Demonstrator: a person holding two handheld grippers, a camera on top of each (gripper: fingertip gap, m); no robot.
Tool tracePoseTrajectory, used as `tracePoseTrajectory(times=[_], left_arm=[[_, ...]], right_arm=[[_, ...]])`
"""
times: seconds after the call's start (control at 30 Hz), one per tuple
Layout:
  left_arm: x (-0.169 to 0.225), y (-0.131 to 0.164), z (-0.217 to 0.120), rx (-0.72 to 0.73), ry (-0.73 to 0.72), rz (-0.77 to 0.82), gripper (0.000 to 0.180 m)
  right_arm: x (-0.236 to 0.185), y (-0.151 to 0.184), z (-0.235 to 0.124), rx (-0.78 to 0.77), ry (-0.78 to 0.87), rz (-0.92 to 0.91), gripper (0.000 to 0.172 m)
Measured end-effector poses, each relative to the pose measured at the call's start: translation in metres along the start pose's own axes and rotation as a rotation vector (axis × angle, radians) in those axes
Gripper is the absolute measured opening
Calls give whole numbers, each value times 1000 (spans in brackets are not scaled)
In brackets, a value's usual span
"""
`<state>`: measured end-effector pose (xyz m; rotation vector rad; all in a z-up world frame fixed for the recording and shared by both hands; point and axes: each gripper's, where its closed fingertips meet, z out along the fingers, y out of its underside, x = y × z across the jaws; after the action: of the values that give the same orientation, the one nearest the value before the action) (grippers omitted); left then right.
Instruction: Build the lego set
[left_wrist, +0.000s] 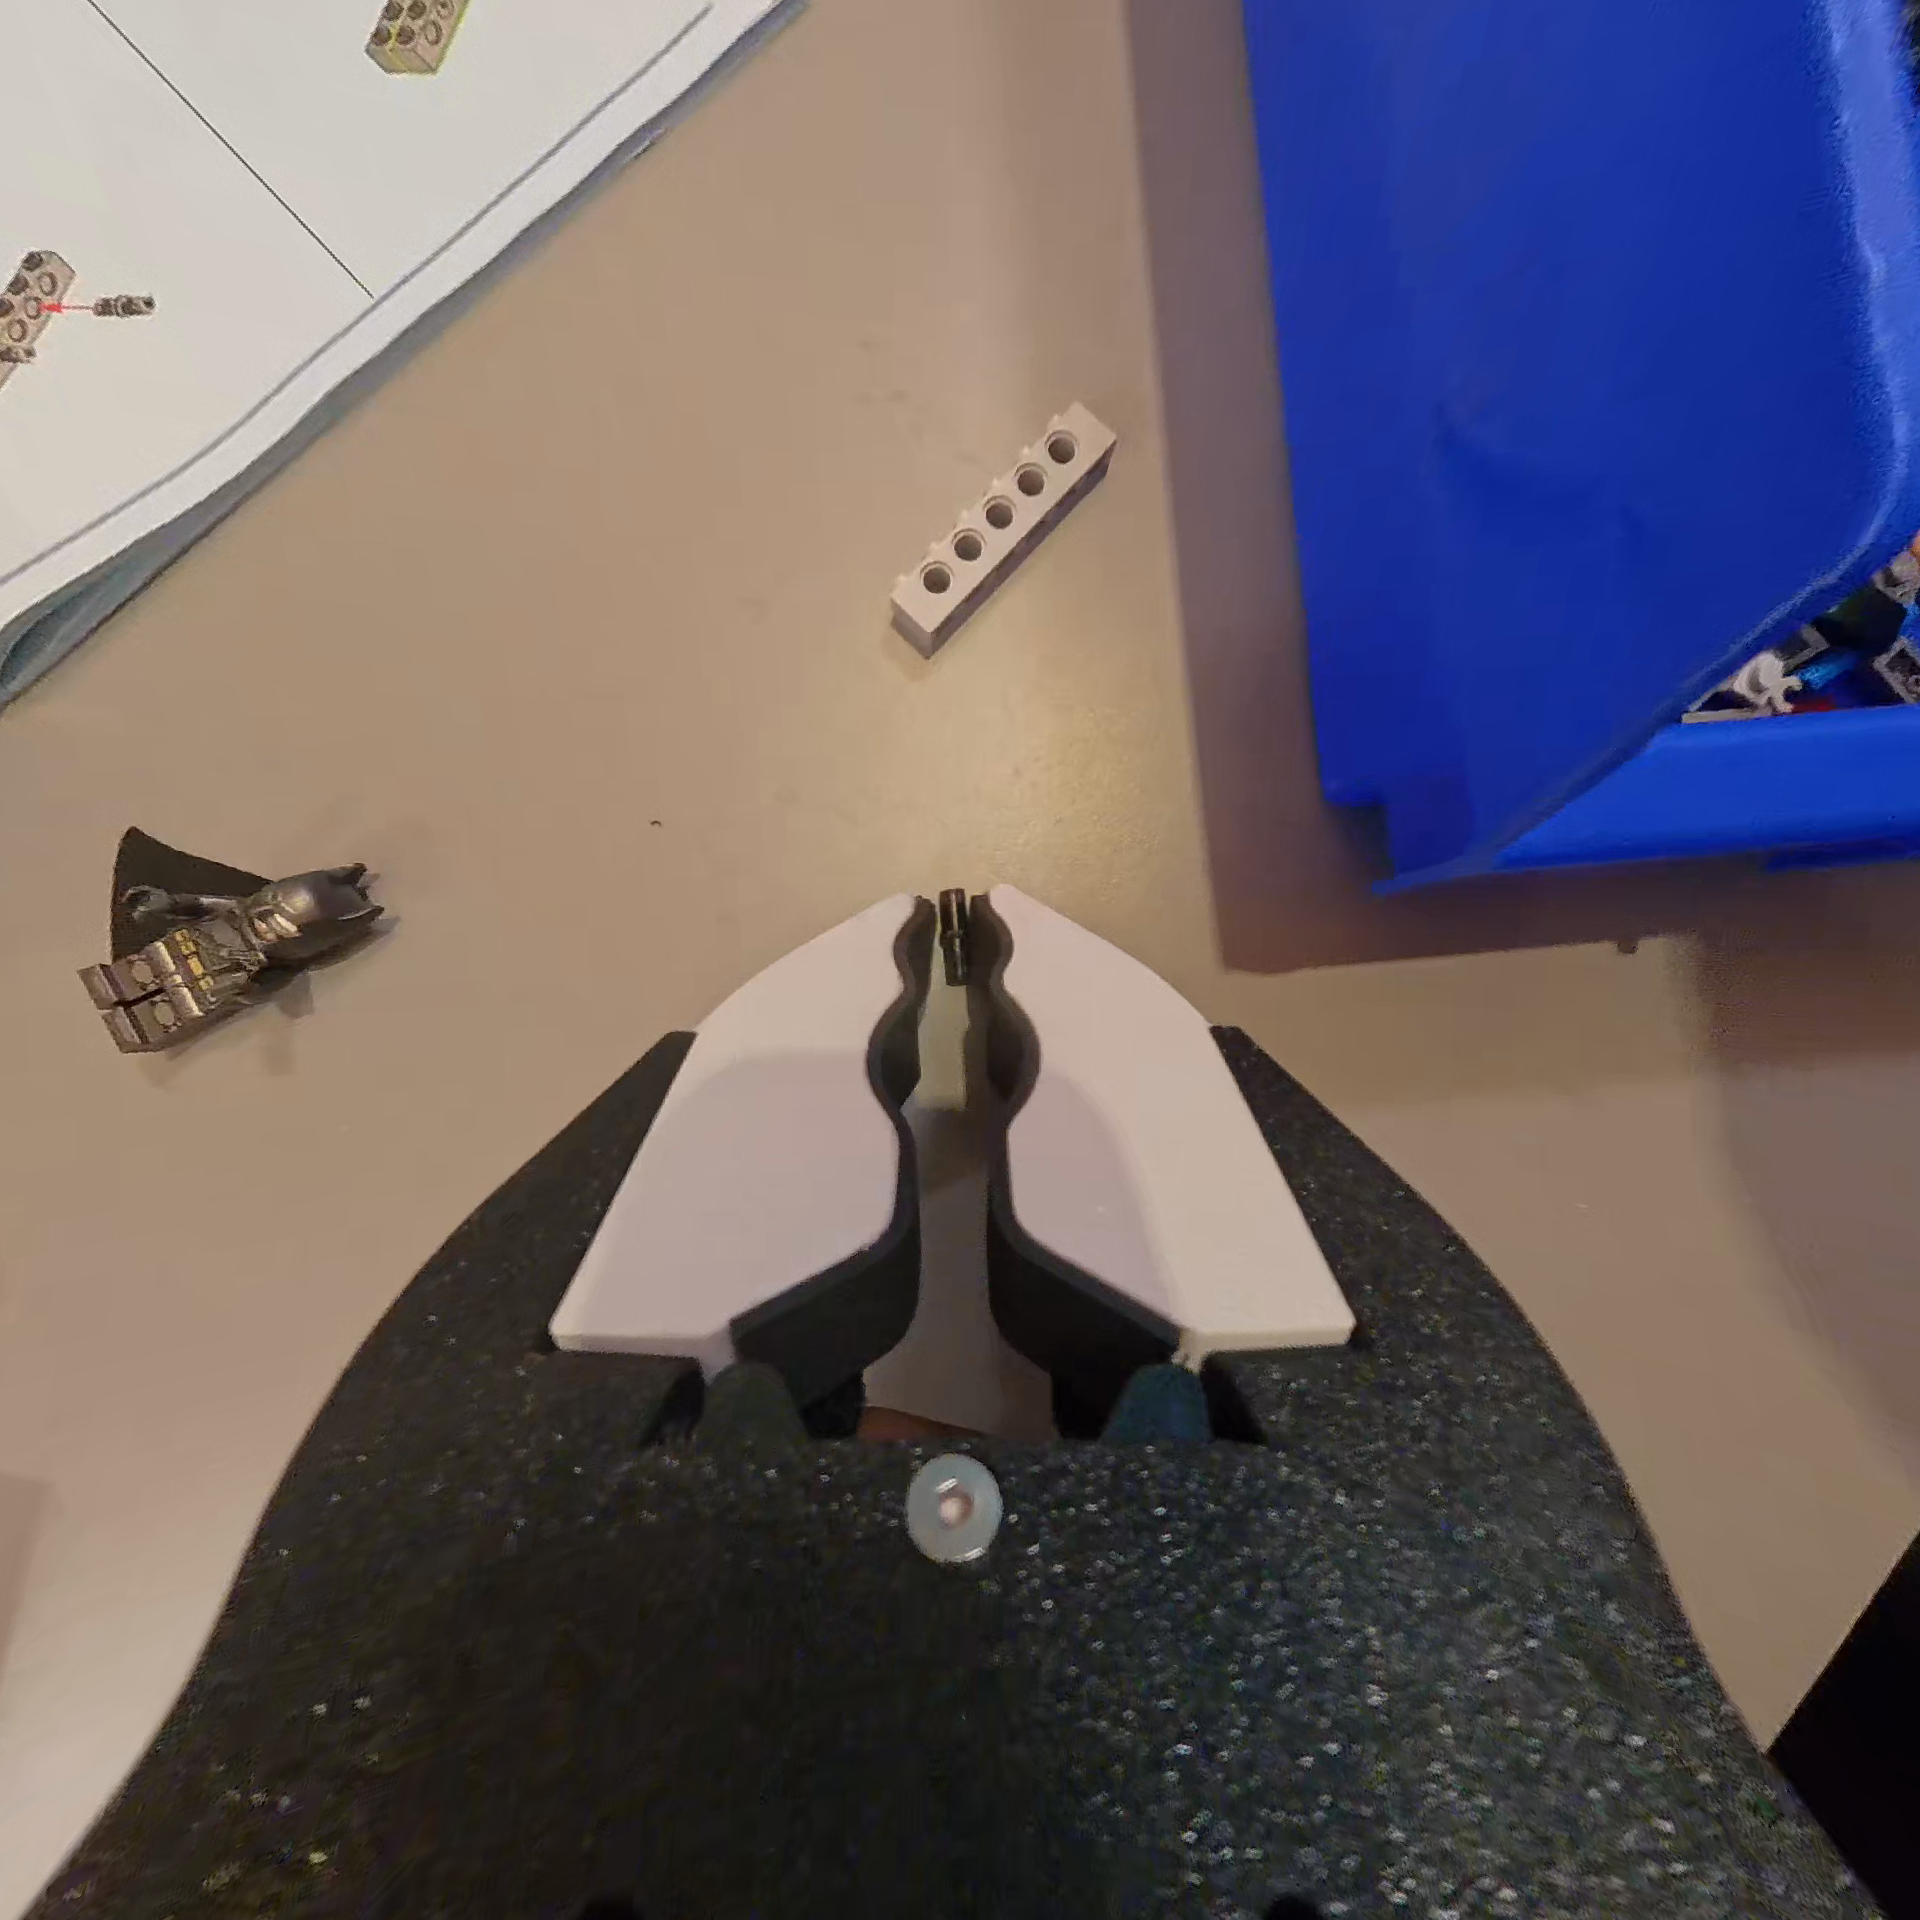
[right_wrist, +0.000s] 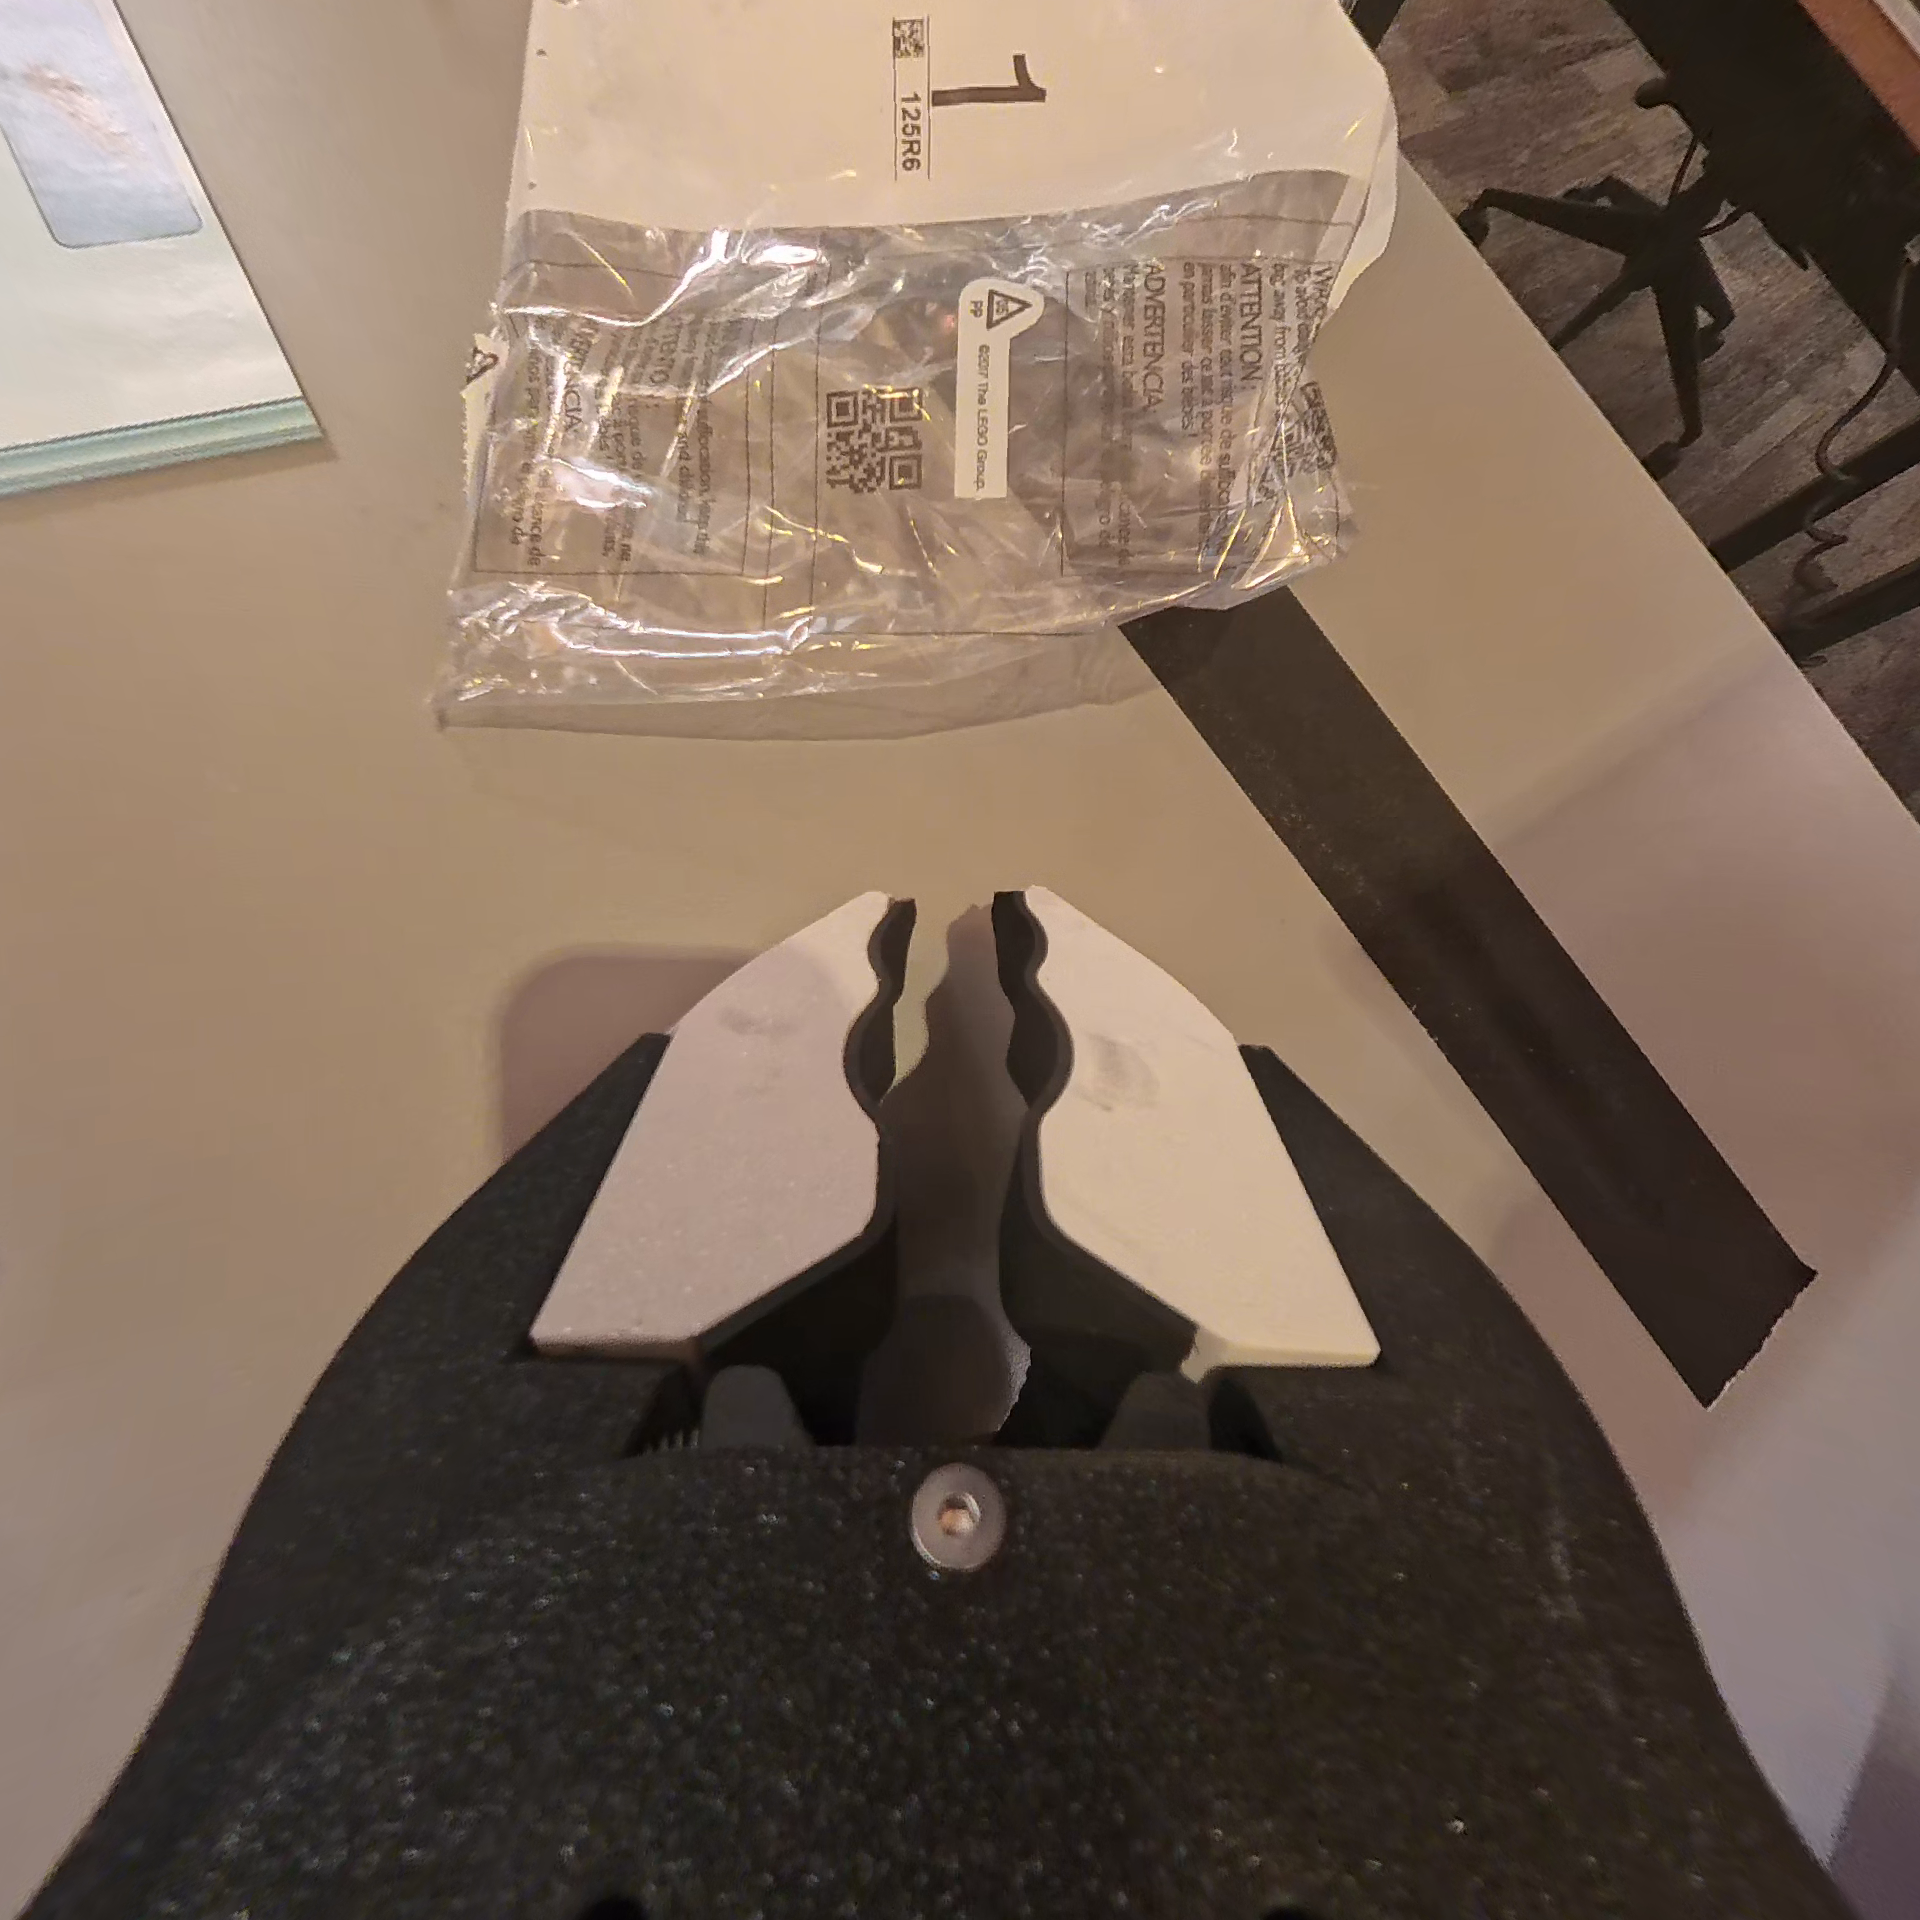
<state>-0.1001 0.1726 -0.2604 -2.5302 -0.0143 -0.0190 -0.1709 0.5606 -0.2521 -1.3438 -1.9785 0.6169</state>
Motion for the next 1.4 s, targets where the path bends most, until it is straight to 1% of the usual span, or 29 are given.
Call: tracePoseTrajectory(times=[0.07,0.27,0.37,0.43,0.5,0.6,0.7,0.8,0.87,1.0,1.07,1.13,1.17,1.23,1.4], left_arm=[[0,0,-1,11,6,-5,12],[3,-7,-11,67,28,-11,13],[4,-14,-25,100,24,-2,14],[10,-26,-40,147,41,19,14],[24,-43,-59,212,82,66,13],[58,-70,-83,306,174,181,13],[100,-91,-91,340,298,285,12],[132,-103,-71,265,370,332,12],[151,-101,-51,180,393,410,13],[177,-85,-14,-18,422,535,13],[190,-74,-2,-113,466,580,13],[194,-63,8,-203,481,620,11],[194,-60,12,-240,486,628,14],[197,-60,13,-278,514,613,15],[197,-65,19,-315,505,596,13]], right_arm=[[0,0,0,0,1,-1,17],[0,0,0,1,3,-2,17],[0,0,0,1,5,-4,17],[0,0,0,1,4,-3,17],[0,0,0,1,3,-1,17],[0,0,0,0,1,0,17],[0,0,0,0,0,1,17],[0,0,0,1,2,-3,17],[0,0,0,1,2,-5,17],[-1,0,0,2,0,-8,16],[-1,0,0,1,-4,-7,15],[-1,0,0,0,-10,-3,15],[-1,0,0,-1,-13,-2,15],[-1,0,0,-2,-16,0,15],[-2,0,1,-2,-22,0,14]])
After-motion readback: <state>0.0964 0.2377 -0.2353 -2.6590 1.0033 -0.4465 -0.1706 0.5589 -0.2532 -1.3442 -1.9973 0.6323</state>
